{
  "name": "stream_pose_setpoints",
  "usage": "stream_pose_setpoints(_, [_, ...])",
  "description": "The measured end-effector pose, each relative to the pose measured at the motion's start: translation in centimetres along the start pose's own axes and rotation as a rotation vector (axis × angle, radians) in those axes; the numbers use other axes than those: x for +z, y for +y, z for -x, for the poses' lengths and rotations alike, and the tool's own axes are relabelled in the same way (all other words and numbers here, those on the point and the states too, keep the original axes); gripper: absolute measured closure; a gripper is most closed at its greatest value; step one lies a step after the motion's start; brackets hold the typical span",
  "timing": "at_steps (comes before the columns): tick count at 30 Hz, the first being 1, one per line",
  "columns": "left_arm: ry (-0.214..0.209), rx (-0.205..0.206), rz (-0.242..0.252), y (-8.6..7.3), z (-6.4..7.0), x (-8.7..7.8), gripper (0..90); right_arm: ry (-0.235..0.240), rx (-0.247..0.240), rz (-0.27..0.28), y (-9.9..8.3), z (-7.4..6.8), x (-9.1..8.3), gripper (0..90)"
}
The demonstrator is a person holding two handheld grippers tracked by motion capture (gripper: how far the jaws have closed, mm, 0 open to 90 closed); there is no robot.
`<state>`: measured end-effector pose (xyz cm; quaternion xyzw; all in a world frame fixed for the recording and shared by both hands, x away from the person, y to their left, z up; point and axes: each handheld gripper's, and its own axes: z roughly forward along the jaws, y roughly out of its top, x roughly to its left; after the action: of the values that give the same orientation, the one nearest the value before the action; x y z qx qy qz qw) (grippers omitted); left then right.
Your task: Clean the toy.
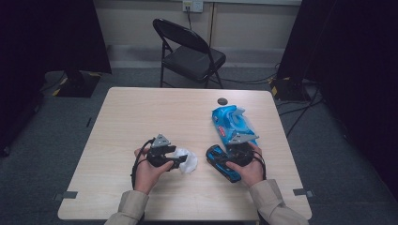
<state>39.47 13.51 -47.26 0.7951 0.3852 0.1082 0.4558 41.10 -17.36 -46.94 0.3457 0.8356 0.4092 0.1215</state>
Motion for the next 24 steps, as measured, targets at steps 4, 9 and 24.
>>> stream_pose_setpoints(4, [0.012, 0.012, -0.006, 0.1, 0.1, -0.5, 26.5, 0.006, 0.007, 0.002, 0.0, 0.0, -0.4, 21.9])
stream_pose_setpoints(9, [0.011, 0.015, -0.017, 0.1, 0.2, -1.0, 22.5, 0.004, 0.013, 0.012, -0.2, 0.1, -1.0, 21.2])
stream_pose_setpoints(24, [0.008, 0.029, -0.034, -0.5, 0.5, -3.0, 17.9, 0.017, 0.009, 0.021, -1.6, 0.1, -3.4, 17.2])
